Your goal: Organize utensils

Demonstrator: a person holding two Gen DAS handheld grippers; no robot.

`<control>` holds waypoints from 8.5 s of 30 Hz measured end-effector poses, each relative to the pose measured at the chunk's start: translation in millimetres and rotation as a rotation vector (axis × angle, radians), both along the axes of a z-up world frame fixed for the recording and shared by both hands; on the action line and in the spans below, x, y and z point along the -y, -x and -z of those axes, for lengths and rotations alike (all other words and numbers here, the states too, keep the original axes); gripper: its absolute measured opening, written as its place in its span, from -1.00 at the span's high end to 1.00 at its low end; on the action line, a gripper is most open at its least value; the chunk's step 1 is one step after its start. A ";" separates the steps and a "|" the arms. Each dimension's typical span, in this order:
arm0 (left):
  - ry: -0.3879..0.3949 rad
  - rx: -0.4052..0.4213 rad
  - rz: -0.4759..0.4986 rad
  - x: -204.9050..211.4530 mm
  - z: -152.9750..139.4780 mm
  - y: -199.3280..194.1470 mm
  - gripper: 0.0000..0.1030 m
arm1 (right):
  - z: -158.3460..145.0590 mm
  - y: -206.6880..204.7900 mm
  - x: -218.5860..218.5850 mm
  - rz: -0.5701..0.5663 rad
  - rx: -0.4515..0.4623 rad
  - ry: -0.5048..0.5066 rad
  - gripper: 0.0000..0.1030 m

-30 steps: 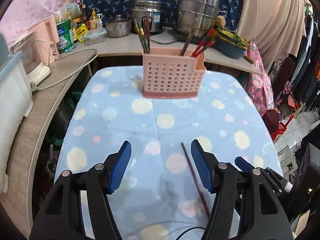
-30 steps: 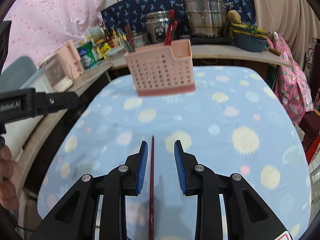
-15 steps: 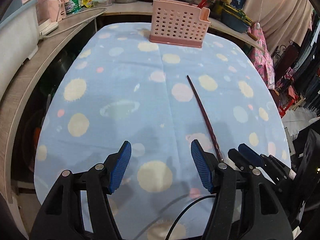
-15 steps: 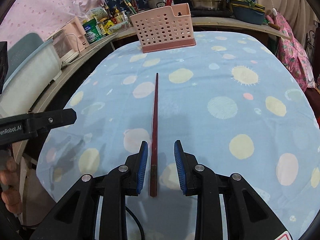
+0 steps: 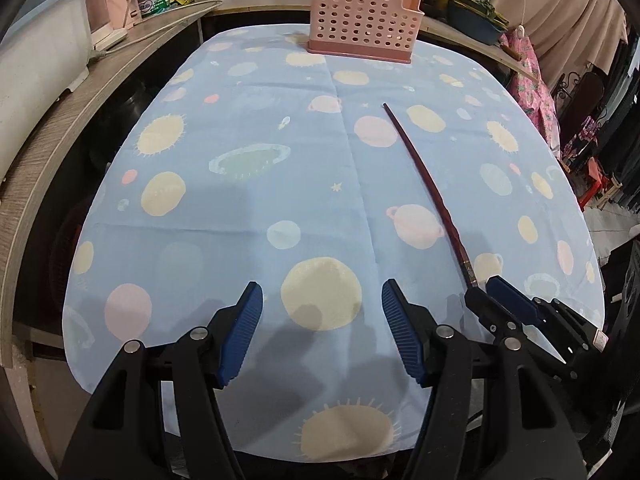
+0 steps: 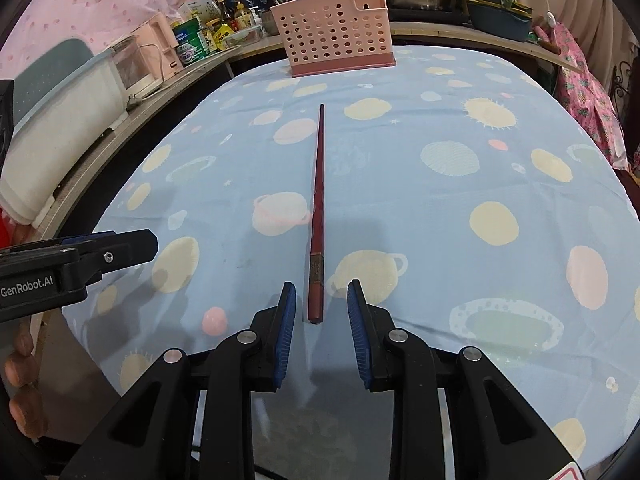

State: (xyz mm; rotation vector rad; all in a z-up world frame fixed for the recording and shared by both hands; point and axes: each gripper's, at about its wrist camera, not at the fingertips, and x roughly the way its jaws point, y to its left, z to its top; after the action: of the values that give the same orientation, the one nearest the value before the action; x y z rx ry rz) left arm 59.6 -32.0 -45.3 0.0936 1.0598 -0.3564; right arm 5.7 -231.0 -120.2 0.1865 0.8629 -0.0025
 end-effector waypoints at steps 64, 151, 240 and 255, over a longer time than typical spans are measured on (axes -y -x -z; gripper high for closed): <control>-0.054 0.126 0.012 20.0 -45.1 -23.9 -0.33 | -126.8 -3.9 35.0 0.087 0.256 -0.023 0.85; 0.081 0.240 0.045 121.7 -179.9 -318.6 0.99 | -277.2 -332.6 85.1 0.126 0.528 0.013 0.85; -0.052 0.283 -0.132 56.4 -134.5 -146.3 -0.84 | -180.1 -131.9 52.2 0.203 0.283 0.117 -0.67; -0.061 0.278 -0.161 51.9 -127.4 -134.1 -0.84 | -172.8 -121.5 44.6 0.199 0.273 0.138 -0.68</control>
State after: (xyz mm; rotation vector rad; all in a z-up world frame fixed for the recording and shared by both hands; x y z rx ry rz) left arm 193.7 -83.9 82.1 0.1080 0.7970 -0.1592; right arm 127.1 -275.7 52.6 0.1380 0.5669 -0.2173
